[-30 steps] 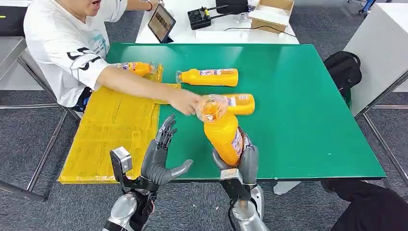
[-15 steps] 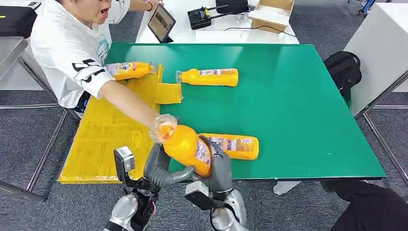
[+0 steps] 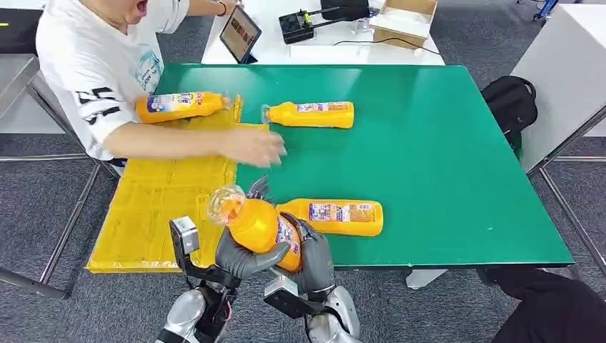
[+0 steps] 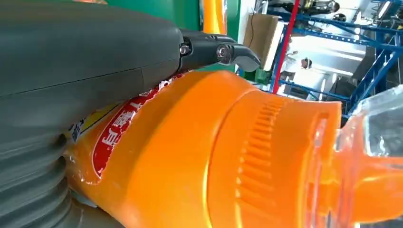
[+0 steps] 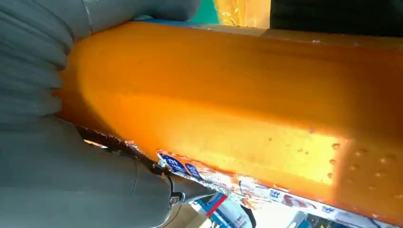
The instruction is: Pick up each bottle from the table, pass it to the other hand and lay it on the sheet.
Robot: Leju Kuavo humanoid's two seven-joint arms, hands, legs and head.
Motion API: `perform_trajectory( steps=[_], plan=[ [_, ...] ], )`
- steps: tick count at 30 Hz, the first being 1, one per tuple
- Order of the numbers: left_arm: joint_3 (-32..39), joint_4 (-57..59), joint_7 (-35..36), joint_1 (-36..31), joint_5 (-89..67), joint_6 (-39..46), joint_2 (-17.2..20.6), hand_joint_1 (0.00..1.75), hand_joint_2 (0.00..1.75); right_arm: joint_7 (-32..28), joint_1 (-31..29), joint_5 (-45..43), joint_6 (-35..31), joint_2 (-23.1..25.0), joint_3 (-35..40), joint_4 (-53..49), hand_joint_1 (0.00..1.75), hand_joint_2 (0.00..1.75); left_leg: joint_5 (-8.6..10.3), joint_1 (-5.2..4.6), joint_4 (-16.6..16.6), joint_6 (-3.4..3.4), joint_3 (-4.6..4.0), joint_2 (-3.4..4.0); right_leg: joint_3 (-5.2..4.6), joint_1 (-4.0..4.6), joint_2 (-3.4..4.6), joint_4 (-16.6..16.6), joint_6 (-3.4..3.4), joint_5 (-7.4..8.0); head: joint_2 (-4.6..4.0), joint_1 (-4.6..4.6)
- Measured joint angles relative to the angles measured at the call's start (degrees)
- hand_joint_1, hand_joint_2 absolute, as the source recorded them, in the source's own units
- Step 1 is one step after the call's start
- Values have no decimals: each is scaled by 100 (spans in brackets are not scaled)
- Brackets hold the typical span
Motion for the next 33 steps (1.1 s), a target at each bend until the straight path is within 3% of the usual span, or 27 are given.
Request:
perform_trajectory(
  steps=[16, 17, 18, 19, 22, 26, 30, 33],
  plan=[
    [0, 13, -116, -30, -212, -72, 46, 175, 175, -2, -27, -85, 37, 2, 50, 85, 175, 175, 0, 0, 0, 0, 0, 0, -1, 0, 0, 0, 0, 0, 0, 0],
    [0, 13, -118, -30, -214, -72, 46, 175, 175, -2, -27, -85, 37, 2, 50, 87, 150, 175, 0, 0, 0, 0, 0, 0, 0, 0, 0, 0, 0, 0, 0, -2],
    [0, 13, -122, -31, -217, -70, 46, 175, 175, -2, -27, -85, 37, 2, 50, 87, 0, 175, 0, 0, 0, 0, 0, 0, 0, 0, 0, 0, 0, 0, 0, -2],
    [0, 13, -120, -33, -219, -70, 46, 175, 175, -2, -27, -87, 37, 2, 53, 87, 0, 0, 0, 0, 0, 0, 0, 0, 0, 0, 0, 0, 0, 0, 0, -2],
    [2, 13, -120, -53, -239, -22, 46, 175, 175, 2, -33, -103, 90, 2, 59, 101, 0, 0, 0, 0, 0, 0, 0, 0, 0, 0, 0, 0, 0, 0, 0, -2],
    [20, 11, -131, -97, -705, 716, 46, 175, 175, 98, -28, -305, 465, -2, 83, 55, 0, 0, 0, 0, 0, 0, 0, 1, -1, 0, 1, 0, 0, 1, 0, -4],
    [236, 11, -284, -265, -1284, 1655, 48, 175, 175, 275, 71, -1136, 1779, -57, 107, -467, 0, 0, 2, 0, 0, 0, 0, 0, -1, 0, 0, 1, 0, 2, 0, -2],
    [517, 11, -456, -458, -1693, 2407, 65, 175, 175, 302, 103, -1407, 2198, -79, 105, -849, 0, 0, 3, 1, 0, 0, 0, 1, -1, 1, 1, 2, 0, 2, 0, -2]
  ],
)
